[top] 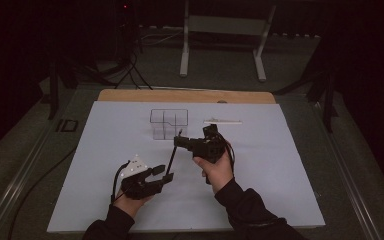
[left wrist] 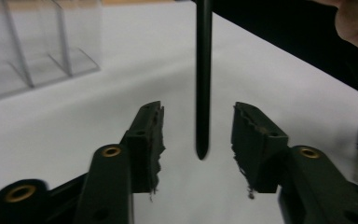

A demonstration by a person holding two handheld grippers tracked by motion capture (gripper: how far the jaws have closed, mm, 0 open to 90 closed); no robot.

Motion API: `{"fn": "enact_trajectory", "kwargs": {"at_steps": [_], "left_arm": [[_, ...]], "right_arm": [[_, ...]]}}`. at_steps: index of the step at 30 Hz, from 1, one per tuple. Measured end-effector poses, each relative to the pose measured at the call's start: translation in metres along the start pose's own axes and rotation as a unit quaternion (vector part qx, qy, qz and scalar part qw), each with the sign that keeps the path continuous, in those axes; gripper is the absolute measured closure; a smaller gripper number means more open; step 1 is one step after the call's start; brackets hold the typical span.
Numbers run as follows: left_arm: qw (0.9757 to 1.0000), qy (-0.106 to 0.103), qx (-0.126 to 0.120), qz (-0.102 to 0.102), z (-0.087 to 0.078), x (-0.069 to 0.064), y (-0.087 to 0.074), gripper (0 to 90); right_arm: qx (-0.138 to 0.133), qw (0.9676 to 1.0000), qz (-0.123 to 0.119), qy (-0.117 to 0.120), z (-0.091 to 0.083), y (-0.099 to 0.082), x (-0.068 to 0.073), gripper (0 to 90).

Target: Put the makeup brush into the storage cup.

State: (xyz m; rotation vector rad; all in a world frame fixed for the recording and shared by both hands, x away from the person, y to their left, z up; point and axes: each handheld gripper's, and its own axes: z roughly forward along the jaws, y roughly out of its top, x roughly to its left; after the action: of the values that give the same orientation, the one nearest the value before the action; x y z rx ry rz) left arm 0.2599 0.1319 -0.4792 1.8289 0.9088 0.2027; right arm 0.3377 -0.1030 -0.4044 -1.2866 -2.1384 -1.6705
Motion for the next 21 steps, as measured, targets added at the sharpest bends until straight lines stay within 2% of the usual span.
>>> {"fn": "enact_trajectory", "kwargs": {"at_steps": [1,5,9,11,12,13,14,17,21], "left_arm": [[0.9999,0.010,0.002,0.004,0.000,-0.001,0.000,48.8],[0.9997,0.023,0.006,0.001,0.000,-0.003,0.001,40.0],[0.9995,0.024,0.004,-0.020,-0.001,0.001,0.002,34.0],[0.9991,0.029,0.012,-0.029,-0.001,0.002,0.002,30.2],[0.9992,0.025,0.015,-0.029,-0.001,0.003,0.001,27.5],[0.9995,0.006,0.016,-0.026,-0.001,0.004,0.000,23.2],[0.9995,-0.001,0.016,-0.027,-0.001,0.005,0.000,15.7],[0.9996,-0.008,0.015,-0.022,-0.002,0.005,0.000,14.0],[0.9994,-0.016,0.017,-0.024,-0.001,0.006,-0.001,6.8]], "right_arm": [[0.002,1.0000,-0.006,0.002,0.000,0.000,0.001,83.8],[0.003,0.9995,-0.032,0.002,0.000,0.001,0.004,83.8],[0.005,0.9989,-0.046,0.001,-0.001,0.002,0.005,83.8],[0.005,0.9981,-0.061,-0.002,-0.002,0.002,0.007,83.8],[0.006,0.9974,-0.071,-0.009,-0.002,0.002,0.008,83.8],[0.006,0.9963,-0.085,-0.017,-0.003,0.003,0.010,83.9],[0.006,0.9954,-0.094,-0.020,-0.004,0.003,0.011,83.9],[0.002,0.9927,-0.117,-0.031,-0.007,0.006,0.014,83.9],[-0.004,0.9907,-0.130,-0.040,-0.012,0.011,0.017,83.9]]}}
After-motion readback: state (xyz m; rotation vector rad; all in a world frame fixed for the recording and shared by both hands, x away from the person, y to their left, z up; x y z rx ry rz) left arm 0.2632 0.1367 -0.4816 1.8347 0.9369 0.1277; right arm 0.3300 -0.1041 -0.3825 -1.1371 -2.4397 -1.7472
